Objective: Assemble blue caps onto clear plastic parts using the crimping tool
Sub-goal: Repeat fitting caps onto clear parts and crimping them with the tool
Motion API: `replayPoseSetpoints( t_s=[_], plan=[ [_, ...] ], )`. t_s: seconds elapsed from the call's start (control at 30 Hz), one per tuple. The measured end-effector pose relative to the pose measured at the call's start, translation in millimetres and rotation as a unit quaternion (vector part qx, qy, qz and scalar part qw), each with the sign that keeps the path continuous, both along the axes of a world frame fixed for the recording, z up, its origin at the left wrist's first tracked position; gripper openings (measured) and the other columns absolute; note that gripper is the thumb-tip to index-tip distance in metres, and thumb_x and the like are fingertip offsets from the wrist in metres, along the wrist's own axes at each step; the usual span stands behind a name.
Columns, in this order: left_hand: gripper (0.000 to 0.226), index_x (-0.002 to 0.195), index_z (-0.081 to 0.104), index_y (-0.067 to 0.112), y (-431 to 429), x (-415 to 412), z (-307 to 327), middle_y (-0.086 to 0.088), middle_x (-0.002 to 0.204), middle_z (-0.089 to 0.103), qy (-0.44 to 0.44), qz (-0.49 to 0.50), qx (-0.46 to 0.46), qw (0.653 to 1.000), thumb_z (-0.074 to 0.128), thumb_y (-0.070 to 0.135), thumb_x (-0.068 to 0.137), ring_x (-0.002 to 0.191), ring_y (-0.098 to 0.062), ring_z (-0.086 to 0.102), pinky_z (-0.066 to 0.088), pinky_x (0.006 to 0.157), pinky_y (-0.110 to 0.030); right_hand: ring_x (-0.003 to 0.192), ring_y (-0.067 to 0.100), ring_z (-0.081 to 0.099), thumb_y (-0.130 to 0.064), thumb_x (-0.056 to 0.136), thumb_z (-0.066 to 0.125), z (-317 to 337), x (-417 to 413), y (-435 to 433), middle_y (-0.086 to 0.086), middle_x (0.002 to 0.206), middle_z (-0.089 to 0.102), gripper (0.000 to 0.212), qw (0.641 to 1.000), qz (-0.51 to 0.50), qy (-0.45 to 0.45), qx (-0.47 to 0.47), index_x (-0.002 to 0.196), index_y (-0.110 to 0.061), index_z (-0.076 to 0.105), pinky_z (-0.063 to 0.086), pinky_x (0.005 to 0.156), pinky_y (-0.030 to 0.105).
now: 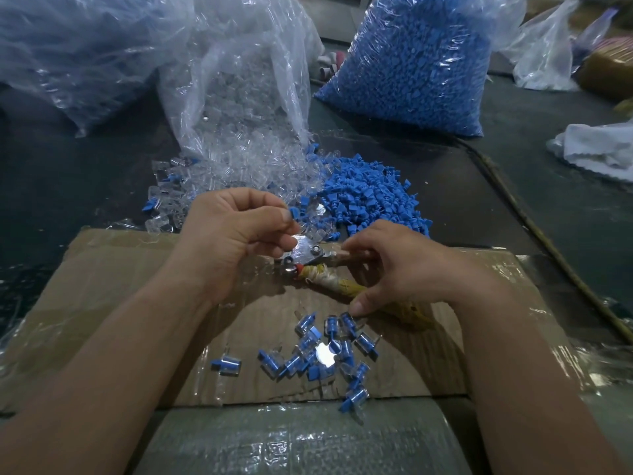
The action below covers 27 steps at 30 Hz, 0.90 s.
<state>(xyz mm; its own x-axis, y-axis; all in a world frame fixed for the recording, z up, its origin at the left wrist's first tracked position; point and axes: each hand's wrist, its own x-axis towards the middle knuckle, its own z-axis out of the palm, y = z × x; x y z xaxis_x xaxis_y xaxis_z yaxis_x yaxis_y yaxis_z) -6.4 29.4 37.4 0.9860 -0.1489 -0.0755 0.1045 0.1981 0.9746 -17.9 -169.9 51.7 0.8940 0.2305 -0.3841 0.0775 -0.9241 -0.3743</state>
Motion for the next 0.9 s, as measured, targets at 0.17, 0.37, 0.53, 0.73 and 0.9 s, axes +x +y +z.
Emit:
replayPoseSetpoints(
  t_s=[0.17, 0.37, 0.53, 0.73, 0.9],
  plan=[
    [0.021, 0.073, 0.058, 0.003, -0.5, -0.1, -0.2, -0.008, 0.059, 0.068, -0.001, 0.004, 0.001, 1.000, 0.064, 0.012, 0.056, 0.047, -0.013, 0.062, 0.049, 0.044, -0.016, 0.093, 0.007, 0.040, -0.046, 0.061, 0.079, 1.0, -0.6, 8.2, -0.020, 0.093, 0.037, 0.065, 0.999, 0.001, -0.040, -0.028, 0.119, -0.037, 0.050, 0.038, 0.077, 0.028],
    [0.019, 0.074, 0.058, 0.003, -0.8, 0.3, 0.1, -0.007, 0.058, 0.068, 0.001, 0.010, -0.010, 1.000, 0.062, 0.010, 0.057, 0.049, -0.012, 0.063, 0.049, 0.044, -0.016, 0.071, 0.003, 0.043, -0.039, 0.069, 0.068, -1.5, 0.5, 19.2, -0.015, 0.079, 0.047, 0.031, 0.992, -0.030, -0.107, -0.058, 0.099, -0.032, 0.064, 0.032, 0.058, 0.024],
    [0.017, 0.074, 0.056, 0.004, -2.0, 0.5, -0.3, -0.006, 0.056, 0.067, -0.006, 0.022, -0.029, 0.999, 0.061, 0.009, 0.058, 0.048, -0.012, 0.063, 0.050, 0.045, -0.016, 0.066, 0.009, 0.041, -0.017, 0.078, 0.056, -7.6, 0.2, 22.3, -0.011, 0.071, 0.044, 0.011, 0.979, -0.039, -0.178, -0.096, 0.083, -0.026, 0.055, 0.023, 0.048, 0.023],
    [0.014, 0.073, 0.056, 0.006, 1.0, 2.8, -1.8, -0.005, 0.058, 0.067, -0.016, 0.036, -0.035, 0.999, 0.060, 0.008, 0.060, 0.051, -0.012, 0.064, 0.051, 0.047, -0.016, 0.079, 0.013, 0.039, -0.017, 0.080, 0.056, -8.7, 3.1, 10.7, -0.009, 0.079, 0.036, 0.015, 0.974, -0.075, -0.202, -0.075, 0.089, -0.023, 0.046, 0.030, 0.065, 0.028],
    [0.010, 0.075, 0.056, 0.005, 1.9, 4.4, -4.4, -0.004, 0.059, 0.068, -0.023, 0.049, -0.024, 0.998, 0.056, -0.004, 0.077, 0.054, -0.012, 0.065, 0.051, 0.049, -0.016, 0.066, 0.005, 0.038, -0.026, 0.086, 0.058, -3.9, 2.0, 4.8, -0.010, 0.078, 0.040, 0.017, 0.963, -0.114, -0.245, 0.001, 0.088, -0.024, 0.041, 0.026, 0.053, 0.026]
  ],
)
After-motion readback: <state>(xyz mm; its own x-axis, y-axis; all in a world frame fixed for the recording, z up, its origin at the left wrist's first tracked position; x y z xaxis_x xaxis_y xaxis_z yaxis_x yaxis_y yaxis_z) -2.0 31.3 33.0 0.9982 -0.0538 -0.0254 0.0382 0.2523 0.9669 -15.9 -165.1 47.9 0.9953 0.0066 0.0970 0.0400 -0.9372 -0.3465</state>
